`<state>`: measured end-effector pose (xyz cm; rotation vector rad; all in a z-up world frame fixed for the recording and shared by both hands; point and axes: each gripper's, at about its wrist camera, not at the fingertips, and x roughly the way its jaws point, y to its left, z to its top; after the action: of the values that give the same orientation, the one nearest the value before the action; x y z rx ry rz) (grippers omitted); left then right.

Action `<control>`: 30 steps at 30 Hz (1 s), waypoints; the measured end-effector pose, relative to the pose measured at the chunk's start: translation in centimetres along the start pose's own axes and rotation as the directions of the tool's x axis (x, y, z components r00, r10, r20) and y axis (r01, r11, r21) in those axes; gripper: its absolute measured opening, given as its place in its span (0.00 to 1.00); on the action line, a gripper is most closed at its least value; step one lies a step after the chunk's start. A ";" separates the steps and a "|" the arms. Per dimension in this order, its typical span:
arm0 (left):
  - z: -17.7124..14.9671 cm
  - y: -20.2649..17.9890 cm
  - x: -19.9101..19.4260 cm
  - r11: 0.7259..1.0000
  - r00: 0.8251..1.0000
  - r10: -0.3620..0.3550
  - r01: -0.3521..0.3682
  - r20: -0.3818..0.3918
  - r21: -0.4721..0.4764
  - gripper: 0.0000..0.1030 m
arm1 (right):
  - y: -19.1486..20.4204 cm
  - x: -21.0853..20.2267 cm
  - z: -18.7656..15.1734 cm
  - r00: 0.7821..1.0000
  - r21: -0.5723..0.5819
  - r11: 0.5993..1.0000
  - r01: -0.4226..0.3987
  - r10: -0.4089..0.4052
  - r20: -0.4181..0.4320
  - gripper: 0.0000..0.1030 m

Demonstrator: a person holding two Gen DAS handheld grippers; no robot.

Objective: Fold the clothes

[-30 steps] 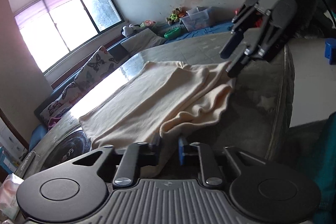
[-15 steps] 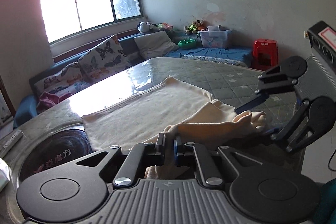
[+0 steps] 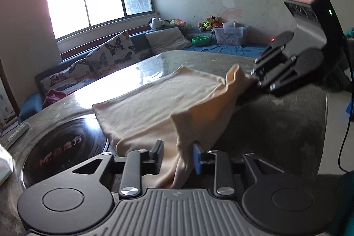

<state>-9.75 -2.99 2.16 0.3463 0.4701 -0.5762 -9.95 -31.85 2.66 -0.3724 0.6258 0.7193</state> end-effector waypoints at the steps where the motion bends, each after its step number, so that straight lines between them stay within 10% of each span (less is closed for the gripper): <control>1: -0.4 -0.2 -0.1 1.000 1.000 0.003 -0.003 -0.007 0.014 0.31 | -0.1 0.0 0.1 1.000 0.006 1.000 -0.003 0.003 0.001 0.10; 7: -2.0 -0.6 0.1 0.994 0.998 0.053 -0.049 -0.037 0.101 0.31 | -0.1 -0.1 0.2 1.000 0.022 1.000 0.002 -0.002 0.004 0.10; 11: -1.8 -0.2 -0.7 0.997 0.999 0.035 -0.034 -0.017 0.075 0.13 | 0.2 -0.2 -0.3 1.000 0.039 0.999 0.011 -0.012 0.016 0.09; 30: -1.7 -3.0 -12.3 0.995 0.997 -0.024 0.031 0.073 -0.090 0.11 | 5.7 -11.5 -3.7 0.994 0.083 0.993 -0.084 0.077 0.083 0.05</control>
<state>-21.16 0.73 6.48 0.2315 0.4314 -0.5902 -22.14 -35.45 6.68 -0.2383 0.5970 0.7773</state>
